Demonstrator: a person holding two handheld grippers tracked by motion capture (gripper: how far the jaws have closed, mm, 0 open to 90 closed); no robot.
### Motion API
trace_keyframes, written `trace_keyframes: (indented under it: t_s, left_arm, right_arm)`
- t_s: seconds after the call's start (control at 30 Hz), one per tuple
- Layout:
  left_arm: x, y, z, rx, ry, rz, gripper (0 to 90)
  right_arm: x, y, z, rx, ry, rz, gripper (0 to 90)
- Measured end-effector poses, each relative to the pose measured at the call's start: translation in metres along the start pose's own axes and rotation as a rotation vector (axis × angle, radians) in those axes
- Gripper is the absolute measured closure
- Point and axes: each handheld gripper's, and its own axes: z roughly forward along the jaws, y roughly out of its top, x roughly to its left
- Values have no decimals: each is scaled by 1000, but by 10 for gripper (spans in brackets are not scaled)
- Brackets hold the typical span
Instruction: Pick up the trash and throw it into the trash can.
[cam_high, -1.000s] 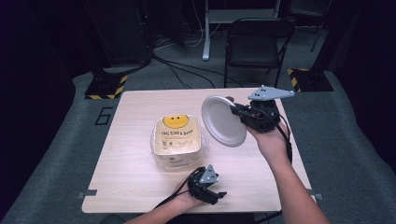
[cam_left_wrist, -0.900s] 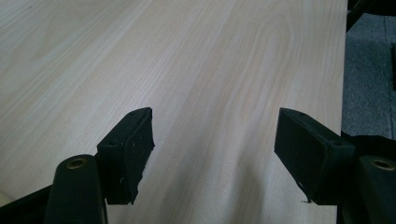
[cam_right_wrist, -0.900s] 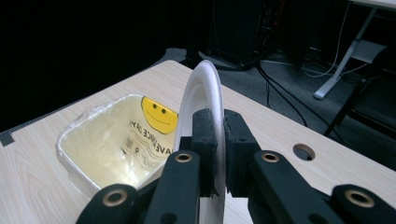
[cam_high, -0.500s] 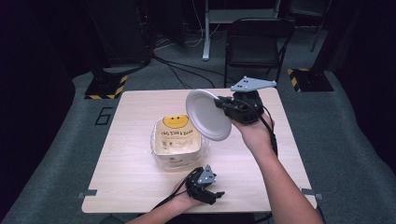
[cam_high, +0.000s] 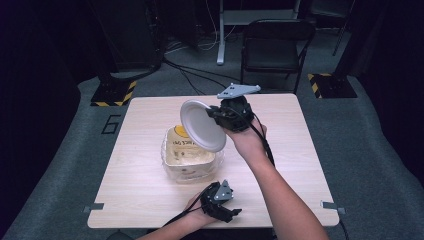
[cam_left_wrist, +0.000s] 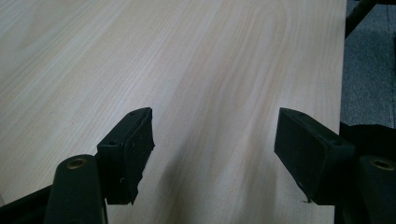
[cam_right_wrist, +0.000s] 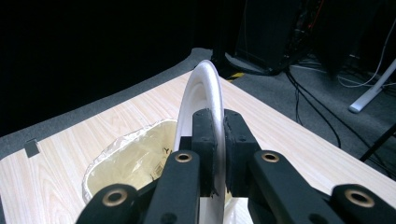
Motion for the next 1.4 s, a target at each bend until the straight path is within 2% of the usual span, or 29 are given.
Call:
trace_keyframes:
  t_s: [0.27,0.53,0.87,1.03,1.4]
  left_arm:
    - [0,-1,0,-1,-1,0,278]
    - [1,-1,-1,-12,7,-8,278]
    - [2,-2,-3,-9,9,-12,278]
    - [2,-2,-3,-8,10,-10,278]
    - [3,-2,-3,-4,9,-12,278]
  right_arm:
    - [7,-6,27,43,22,7,843]
    - [13,-14,46,70,40,-1,843]
    - [12,-24,59,87,60,8,843]
    - [12,-30,66,90,83,-5,842]
    - [11,-48,84,130,116,2,840]
